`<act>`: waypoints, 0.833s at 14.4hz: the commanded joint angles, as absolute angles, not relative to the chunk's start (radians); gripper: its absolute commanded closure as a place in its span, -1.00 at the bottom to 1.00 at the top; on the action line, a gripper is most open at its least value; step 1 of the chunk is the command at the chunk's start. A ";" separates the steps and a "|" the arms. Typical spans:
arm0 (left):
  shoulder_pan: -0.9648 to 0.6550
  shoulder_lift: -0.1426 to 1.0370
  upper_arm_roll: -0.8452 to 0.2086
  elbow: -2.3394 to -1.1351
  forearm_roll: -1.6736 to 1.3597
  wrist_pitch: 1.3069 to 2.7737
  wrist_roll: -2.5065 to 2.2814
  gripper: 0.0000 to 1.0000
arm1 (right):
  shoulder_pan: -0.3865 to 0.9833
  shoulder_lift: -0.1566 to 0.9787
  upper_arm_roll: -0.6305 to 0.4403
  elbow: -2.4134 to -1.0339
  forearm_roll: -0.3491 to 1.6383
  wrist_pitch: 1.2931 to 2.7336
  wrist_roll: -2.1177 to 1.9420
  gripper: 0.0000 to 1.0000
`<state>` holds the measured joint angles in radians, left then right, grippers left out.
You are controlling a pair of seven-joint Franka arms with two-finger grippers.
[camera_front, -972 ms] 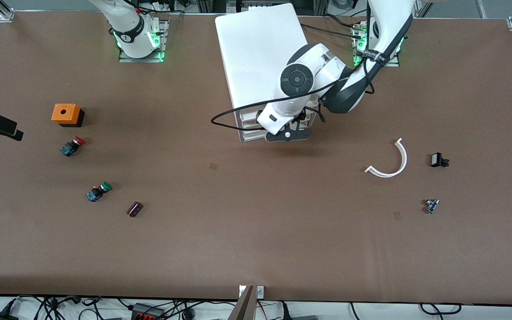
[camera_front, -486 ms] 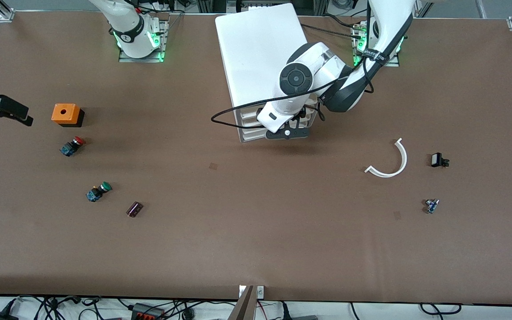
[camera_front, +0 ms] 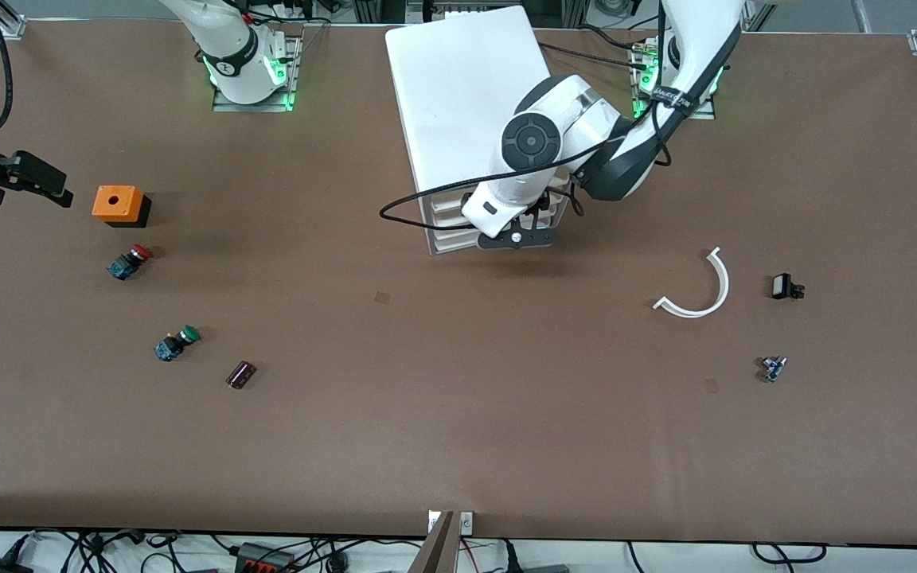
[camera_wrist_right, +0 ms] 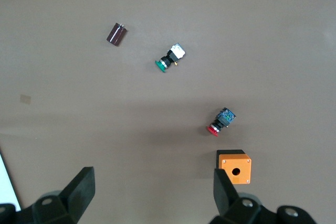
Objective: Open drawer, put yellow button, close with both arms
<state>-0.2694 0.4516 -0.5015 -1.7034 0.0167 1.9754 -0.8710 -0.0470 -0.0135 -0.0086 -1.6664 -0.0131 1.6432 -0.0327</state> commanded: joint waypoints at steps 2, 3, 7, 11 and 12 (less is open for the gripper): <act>-0.152 0.382 -0.514 -1.680 0.048 1.846 -0.853 -1.00 | -0.044 -0.029 -0.011 -1.683 -0.021 1.640 -0.040 -1.00; -0.121 0.379 -0.515 -1.657 0.048 1.813 -0.826 -1.00 | -0.041 -0.029 -0.011 -1.683 -0.025 1.640 -0.041 -1.00; 0.043 0.341 -0.511 -1.546 0.057 1.652 -0.652 -1.00 | -0.041 -0.029 -0.011 -1.683 -0.025 1.640 -0.043 -1.00; 0.202 0.341 -0.505 -1.410 0.084 1.487 -0.312 -1.00 | -0.040 -0.029 -0.009 -1.683 -0.025 1.638 -0.041 -1.00; 0.245 0.341 -0.505 -1.382 0.081 1.461 -0.258 -1.00 | -0.040 -0.031 -0.009 -1.683 -0.025 1.638 -0.041 -1.00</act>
<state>0.1885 0.3358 -0.4954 -1.4541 0.0593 1.5317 -0.3729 -0.0454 -0.0132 -0.0089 -1.6684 -0.0131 1.6416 -0.0327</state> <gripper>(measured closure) 0.000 0.000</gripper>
